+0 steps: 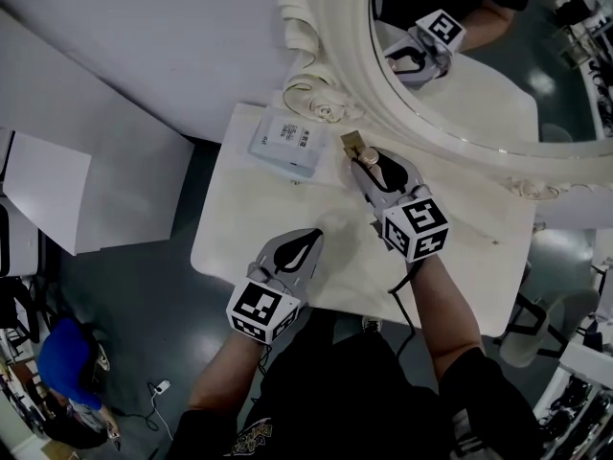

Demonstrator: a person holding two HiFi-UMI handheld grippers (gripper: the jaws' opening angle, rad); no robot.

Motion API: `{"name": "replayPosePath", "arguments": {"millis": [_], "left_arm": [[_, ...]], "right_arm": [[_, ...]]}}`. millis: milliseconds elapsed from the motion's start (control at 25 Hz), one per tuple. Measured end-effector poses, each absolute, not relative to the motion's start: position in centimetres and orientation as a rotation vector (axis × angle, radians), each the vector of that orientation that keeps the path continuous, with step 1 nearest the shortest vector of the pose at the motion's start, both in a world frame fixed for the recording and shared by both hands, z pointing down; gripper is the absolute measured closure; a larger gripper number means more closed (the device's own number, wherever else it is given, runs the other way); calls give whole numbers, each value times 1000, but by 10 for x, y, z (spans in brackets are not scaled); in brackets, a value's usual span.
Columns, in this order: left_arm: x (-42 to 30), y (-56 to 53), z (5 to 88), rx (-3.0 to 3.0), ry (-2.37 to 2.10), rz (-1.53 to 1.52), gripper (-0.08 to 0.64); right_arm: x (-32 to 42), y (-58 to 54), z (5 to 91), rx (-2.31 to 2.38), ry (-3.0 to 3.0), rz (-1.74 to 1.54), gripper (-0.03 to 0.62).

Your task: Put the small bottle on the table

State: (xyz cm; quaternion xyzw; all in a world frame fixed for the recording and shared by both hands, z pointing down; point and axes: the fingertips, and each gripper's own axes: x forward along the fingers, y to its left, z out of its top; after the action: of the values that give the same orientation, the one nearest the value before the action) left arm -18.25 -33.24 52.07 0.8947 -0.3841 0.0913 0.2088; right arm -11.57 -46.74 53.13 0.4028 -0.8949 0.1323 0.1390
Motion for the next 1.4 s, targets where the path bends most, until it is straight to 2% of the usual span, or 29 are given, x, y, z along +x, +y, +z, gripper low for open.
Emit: {"name": "replayPosePath", "arguments": {"millis": [840,920,1000,1160,1280,1400], "left_arm": [[-193,-336,528,2463,-1091,251,560],[-191,-334,527,2467,-1091,252,560],[-188,-331,526,2470,-1091,254,560],[-183,-322,524,2471,-1096,255,560],[-176,-311,520,2477,-1097,258,560],[-164,-301,511,2489,-1114,247,560]], "right_arm": [[-128,-482,534,1175,-2636,244,420],[-128,-481,535,1179,-2638,241,417],[-124,-479,534,1190,-2637,248,383],[-106,-468,530,1247,-2647,297,381],[-86,-452,523,1293,-2647,334,411],[-62,-430,511,1329,-2633,369,528]]}}
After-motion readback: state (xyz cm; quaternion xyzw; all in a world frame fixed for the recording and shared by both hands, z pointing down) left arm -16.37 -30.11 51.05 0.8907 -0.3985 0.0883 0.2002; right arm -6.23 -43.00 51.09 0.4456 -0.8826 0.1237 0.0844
